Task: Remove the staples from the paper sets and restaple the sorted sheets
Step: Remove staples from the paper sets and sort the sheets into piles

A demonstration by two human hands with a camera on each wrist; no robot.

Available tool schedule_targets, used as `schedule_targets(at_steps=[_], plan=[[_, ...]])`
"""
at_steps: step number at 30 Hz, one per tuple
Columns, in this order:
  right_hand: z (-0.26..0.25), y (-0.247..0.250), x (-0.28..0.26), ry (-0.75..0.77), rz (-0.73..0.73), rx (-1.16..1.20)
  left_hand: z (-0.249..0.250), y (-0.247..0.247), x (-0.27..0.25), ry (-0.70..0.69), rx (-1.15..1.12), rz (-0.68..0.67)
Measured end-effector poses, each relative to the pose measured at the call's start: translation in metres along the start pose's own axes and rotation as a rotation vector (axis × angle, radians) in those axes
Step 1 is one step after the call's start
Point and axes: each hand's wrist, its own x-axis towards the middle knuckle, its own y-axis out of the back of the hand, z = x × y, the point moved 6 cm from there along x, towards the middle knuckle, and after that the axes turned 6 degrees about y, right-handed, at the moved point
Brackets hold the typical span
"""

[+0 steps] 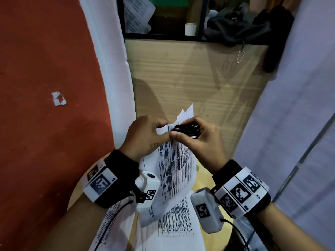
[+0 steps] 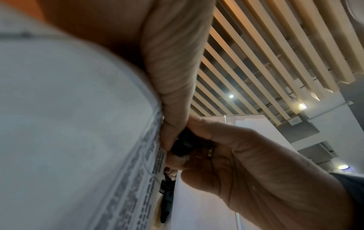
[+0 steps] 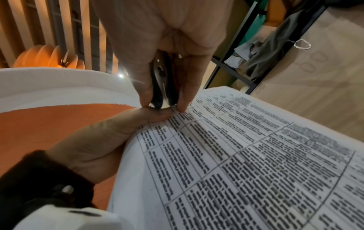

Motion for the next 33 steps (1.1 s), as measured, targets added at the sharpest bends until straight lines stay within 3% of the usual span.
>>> schedule_targets(at_steps=[5, 13, 18, 23, 25, 29, 33], plan=[[-0.003, -0.003, 0.000, 0.055, 0.012, -0.081, 0.003, -0.002, -0.001, -0.011, 0.083, 0.002], [0.027, 0.009, -0.011, 0.018, -0.011, -0.171, -0.025, 0.005, 0.003, 0.111, -0.065, -0.006], [0.111, 0.016, -0.045, -0.125, -0.120, -0.429, -0.042, 0.004, 0.005, 0.107, 0.001, -0.045], [0.184, 0.020, -0.082, -0.409, -0.280, -0.528, -0.069, 0.000, 0.010, 0.072, 0.069, -0.145], [0.190, 0.020, -0.089, -0.475, -0.256, -0.383, -0.081, 0.001, 0.014, 0.062, 0.127, -0.187], [0.182, 0.006, -0.092, -0.727, -0.137, 0.259, -0.109, 0.007, 0.018, 0.107, 0.065, -0.289], [0.167, -0.021, -0.084, -0.774, -0.279, 0.602, -0.124, 0.008, 0.017, 0.200, -0.097, -0.420]])
